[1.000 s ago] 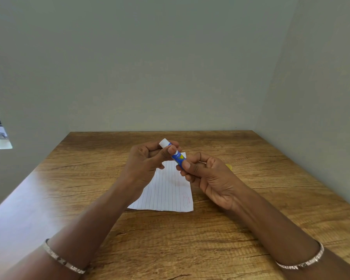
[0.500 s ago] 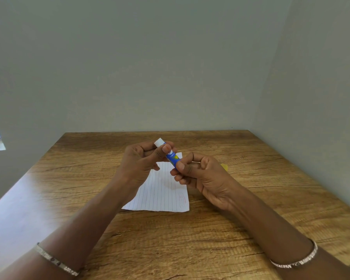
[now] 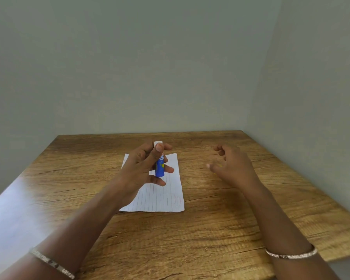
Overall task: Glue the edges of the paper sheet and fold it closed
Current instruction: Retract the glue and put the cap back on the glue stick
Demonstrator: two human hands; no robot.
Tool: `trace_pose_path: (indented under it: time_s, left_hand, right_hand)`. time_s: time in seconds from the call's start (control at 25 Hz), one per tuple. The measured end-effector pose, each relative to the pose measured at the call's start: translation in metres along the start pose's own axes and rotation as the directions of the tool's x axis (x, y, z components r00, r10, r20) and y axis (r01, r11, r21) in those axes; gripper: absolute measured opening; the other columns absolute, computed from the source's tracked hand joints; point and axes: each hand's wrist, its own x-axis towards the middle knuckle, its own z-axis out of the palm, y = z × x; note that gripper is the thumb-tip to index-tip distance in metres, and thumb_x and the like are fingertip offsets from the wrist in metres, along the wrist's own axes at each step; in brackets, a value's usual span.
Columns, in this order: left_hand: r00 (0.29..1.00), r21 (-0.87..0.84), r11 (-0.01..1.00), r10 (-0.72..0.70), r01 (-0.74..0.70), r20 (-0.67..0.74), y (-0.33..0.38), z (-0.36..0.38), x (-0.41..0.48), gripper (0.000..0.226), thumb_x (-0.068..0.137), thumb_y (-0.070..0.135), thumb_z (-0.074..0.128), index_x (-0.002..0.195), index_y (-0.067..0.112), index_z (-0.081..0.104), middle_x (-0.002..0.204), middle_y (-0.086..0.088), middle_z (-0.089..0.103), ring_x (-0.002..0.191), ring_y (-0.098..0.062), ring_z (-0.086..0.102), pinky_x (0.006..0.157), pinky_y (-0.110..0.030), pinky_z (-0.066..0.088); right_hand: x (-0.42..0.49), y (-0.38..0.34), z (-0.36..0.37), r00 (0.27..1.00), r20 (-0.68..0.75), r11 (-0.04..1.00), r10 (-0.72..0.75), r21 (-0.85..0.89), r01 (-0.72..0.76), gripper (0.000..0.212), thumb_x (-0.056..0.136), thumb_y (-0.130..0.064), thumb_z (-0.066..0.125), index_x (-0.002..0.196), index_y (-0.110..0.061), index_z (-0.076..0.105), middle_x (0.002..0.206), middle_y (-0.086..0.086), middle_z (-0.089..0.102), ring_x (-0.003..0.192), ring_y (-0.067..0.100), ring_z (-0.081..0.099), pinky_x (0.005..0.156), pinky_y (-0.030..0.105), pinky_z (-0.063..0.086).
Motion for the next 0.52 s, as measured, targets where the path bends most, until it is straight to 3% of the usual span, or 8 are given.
trace_pose_path:
  time_s: [0.08, 0.24, 0.32, 0.36, 0.44, 0.52]
  left_hand:
    - [1.0, 0.025, 1.0, -0.006, 0.005, 0.018, 0.001, 0.001, -0.001, 0.038, 0.09, 0.041, 0.053, 0.118, 0.019, 0.068, 0.098, -0.009, 0.062, 0.079, -0.016, 0.072, 0.06, -0.028, 0.058]
    - [0.997, 0.085, 0.996, -0.018, 0.011, 0.075, -0.004, 0.001, -0.001, 0.037, 0.09, 0.032, 0.061, 0.124, 0.018, 0.067, 0.105, -0.009, 0.065, 0.085, -0.016, 0.072, 0.075, -0.032, 0.062]
    - [0.996, 0.115, 0.993, -0.024, 0.014, 0.086, -0.008, 0.002, 0.0, 0.034, 0.093, 0.026, 0.063, 0.126, 0.017, 0.066, 0.11, -0.01, 0.067, 0.092, -0.018, 0.072, 0.078, -0.034, 0.062]
    - [0.996, 0.139, 0.99, -0.018, 0.005, 0.09, -0.009, 0.002, 0.0, 0.034, 0.093, 0.024, 0.065, 0.126, 0.017, 0.067, 0.11, -0.009, 0.069, 0.094, -0.018, 0.072, 0.076, -0.032, 0.062]
    - [0.996, 0.195, 0.981, -0.014, -0.005, 0.093, -0.01, 0.002, 0.001, 0.035, 0.089, 0.021, 0.07, 0.123, 0.015, 0.067, 0.104, -0.007, 0.074, 0.092, -0.017, 0.074, 0.07, -0.029, 0.062]
    - [0.996, 0.226, 0.974, -0.026, 0.005, 0.089, -0.01, 0.003, 0.002, 0.038, 0.083, 0.023, 0.074, 0.119, 0.013, 0.067, 0.097, -0.007, 0.078, 0.09, -0.017, 0.076, 0.066, -0.029, 0.062]
  right_hand:
    - [0.001, 0.001, 0.005, 0.992, 0.127, 0.996, -0.025, -0.081, 0.035, 0.054, 0.084, -0.037, 0.078, 0.133, -0.025, 0.059, 0.133, 0.0, 0.062, 0.124, 0.02, 0.057, 0.099, 0.035, 0.048]
    - [0.002, -0.003, 0.007, 0.99, 0.14, 0.996, -0.031, -0.084, 0.043, 0.03, 0.088, -0.021, 0.076, 0.118, -0.024, 0.073, 0.118, -0.001, 0.071, 0.102, 0.012, 0.062, 0.082, 0.023, 0.043]
    - [0.0, -0.006, 0.006, 0.996, 0.076, 0.999, -0.036, 0.038, 0.033, 0.027, 0.085, -0.019, 0.08, 0.111, -0.023, 0.075, 0.111, -0.003, 0.073, 0.092, 0.008, 0.061, 0.078, 0.019, 0.042]
    - [-0.002, -0.008, 0.005, 0.998, 0.053, 0.981, -0.031, 0.191, 0.021, 0.027, 0.082, -0.017, 0.082, 0.107, -0.023, 0.076, 0.109, -0.004, 0.073, 0.09, 0.007, 0.064, 0.075, 0.017, 0.045]
    - [-0.006, -0.016, 0.002, 0.995, 0.088, 0.791, -0.036, 0.612, -0.025, 0.028, 0.081, -0.011, 0.083, 0.105, -0.019, 0.072, 0.107, -0.001, 0.073, 0.092, 0.011, 0.072, 0.073, 0.017, 0.053]
    - [-0.011, -0.025, 0.0, 0.988, 0.115, 0.518, -0.1, 0.854, -0.047, 0.026, 0.089, -0.008, 0.074, 0.114, -0.013, 0.07, 0.111, 0.005, 0.073, 0.097, 0.016, 0.074, 0.082, 0.027, 0.06]
